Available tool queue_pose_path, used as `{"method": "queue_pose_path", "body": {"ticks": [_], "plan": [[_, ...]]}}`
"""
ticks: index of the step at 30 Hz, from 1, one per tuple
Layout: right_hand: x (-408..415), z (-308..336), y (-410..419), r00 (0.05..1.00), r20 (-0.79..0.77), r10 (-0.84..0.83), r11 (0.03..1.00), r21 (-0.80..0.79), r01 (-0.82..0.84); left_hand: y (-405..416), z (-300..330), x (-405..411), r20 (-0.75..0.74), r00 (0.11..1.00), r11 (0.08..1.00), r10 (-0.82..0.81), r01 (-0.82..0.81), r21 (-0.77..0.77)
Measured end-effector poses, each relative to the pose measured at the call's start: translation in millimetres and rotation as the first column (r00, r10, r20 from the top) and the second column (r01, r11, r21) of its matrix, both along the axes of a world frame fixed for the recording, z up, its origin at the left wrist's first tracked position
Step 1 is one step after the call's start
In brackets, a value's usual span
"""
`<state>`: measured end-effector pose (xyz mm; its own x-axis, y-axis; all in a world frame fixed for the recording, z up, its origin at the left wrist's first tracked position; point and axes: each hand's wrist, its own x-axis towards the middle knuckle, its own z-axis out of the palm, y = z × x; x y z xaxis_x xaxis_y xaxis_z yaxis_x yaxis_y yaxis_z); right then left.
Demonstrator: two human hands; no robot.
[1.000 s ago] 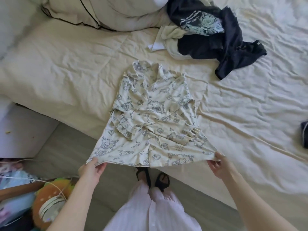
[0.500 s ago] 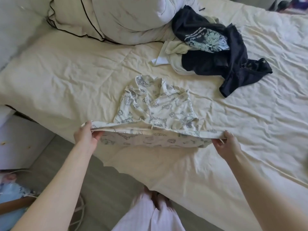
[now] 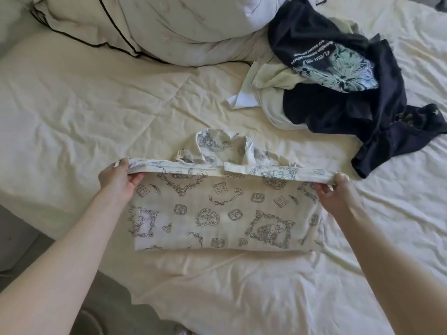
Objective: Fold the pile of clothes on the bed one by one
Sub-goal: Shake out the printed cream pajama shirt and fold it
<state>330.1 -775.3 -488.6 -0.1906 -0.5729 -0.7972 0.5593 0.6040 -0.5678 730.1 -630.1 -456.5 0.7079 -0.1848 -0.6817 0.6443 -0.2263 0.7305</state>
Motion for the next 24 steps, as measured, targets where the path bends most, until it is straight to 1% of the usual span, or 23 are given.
{"method": "queue_pose_path", "body": {"ticks": [5,8,10,11,12,13,14,15,16,17,18,19,20,21,22,23,24], "plan": [[19.2,-18.2,-41.3,1.0,-0.028,0.005,1.0,-0.009,-0.006,-42.2,-20.2,15.7,0.02,0.999,0.997,-0.049,0.047,0.062],[28.8,-20.7,-58.8,1.0,-0.016,0.01,1.0,-0.008,-0.01,-66.9,-29.4,23.9,-0.031,0.999,1.0,-0.017,0.017,0.002],[33.3,-22.9,-66.6,0.998,0.045,-0.032,0.999,-0.038,0.034,-78.3,-37.7,27.8,-0.068,0.997,0.997,-0.047,0.043,-0.059],[36.0,-23.9,-67.8,0.998,0.065,-0.017,0.998,-0.064,0.021,-81.3,-43.4,28.0,-0.065,0.991,0.991,-0.114,0.108,-0.079],[40.4,-24.7,-67.3,0.998,0.044,0.033,0.996,-0.089,-0.029,-82.7,-48.8,26.2,-0.042,0.978,0.977,-0.206,0.202,-0.075],[45.3,-25.9,-64.4,0.993,-0.037,0.115,0.988,-0.101,-0.118,-81.1,-54.6,22.8,0.022,0.95,0.949,-0.313,0.313,-0.023],[49.7,-28.5,-56.5,0.952,-0.199,0.231,0.962,-0.1,-0.255,-75.1,-59.6,16.5,0.128,0.896,0.905,-0.425,0.418,0.078],[55.5,-31.1,-44.6,0.84,-0.412,0.352,0.905,-0.078,-0.418,-65.4,-64.5,8.5,0.26,0.799,0.84,-0.542,0.503,0.203],[60.8,-34.6,-27.8,0.656,-0.623,0.425,0.819,-0.043,-0.572,-51.7,-67.8,-3.1,0.384,0.646,0.751,-0.66,0.571,0.331],[66.0,-38.3,-7.2,0.444,-0.781,0.439,0.706,-0.005,-0.708,-35.9,-71.7,-17.2,0.476,0.445,0.644,-0.759,0.621,0.447],[71.5,-42.8,16.0,0.248,-0.878,0.409,0.573,0.035,-0.819,-19.0,-76.3,-33.6,0.518,0.232,0.528,-0.823,0.647,0.55],[76.6,-47.3,40.1,0.083,-0.931,0.356,0.425,0.082,-0.902,-1.7,-81.2,-50.7,0.508,0.036,0.405,-0.861,0.653,0.64],[81.5,-52.6,63.4,-0.056,-0.95,0.306,0.275,0.145,-0.95,15.2,-86.1,-68.9,0.469,-0.131,0.288,-0.873,0.638,0.714],[85.1,-58.2,85.0,-0.169,-0.95,0.262,0.152,0.213,-0.965,31.4,-91.5,-86.3,0.418,-0.264,0.182,-0.869,0.616,0.767],[86.7,-64.6,102.1,-0.253,-0.938,0.235,0.057,0.273,-0.96,45.5,-96.9,-101.2,0.362,-0.366,0.083,-0.858,0.596,0.799],[85.5,-70.2,114.7,-0.318,-0.92,0.228,-0.012,0.323,-0.946,57.2,-101.9,-111.4,0.303,-0.437,0.0,-0.847,0.57,0.821],[81.1,-75.4,122.3,-0.369,-0.901,0.226,-0.056,0.367,-0.929,66.2,-105.8,-115.7,0.233,-0.478,-0.066,-0.847,0.53,0.845]]}}
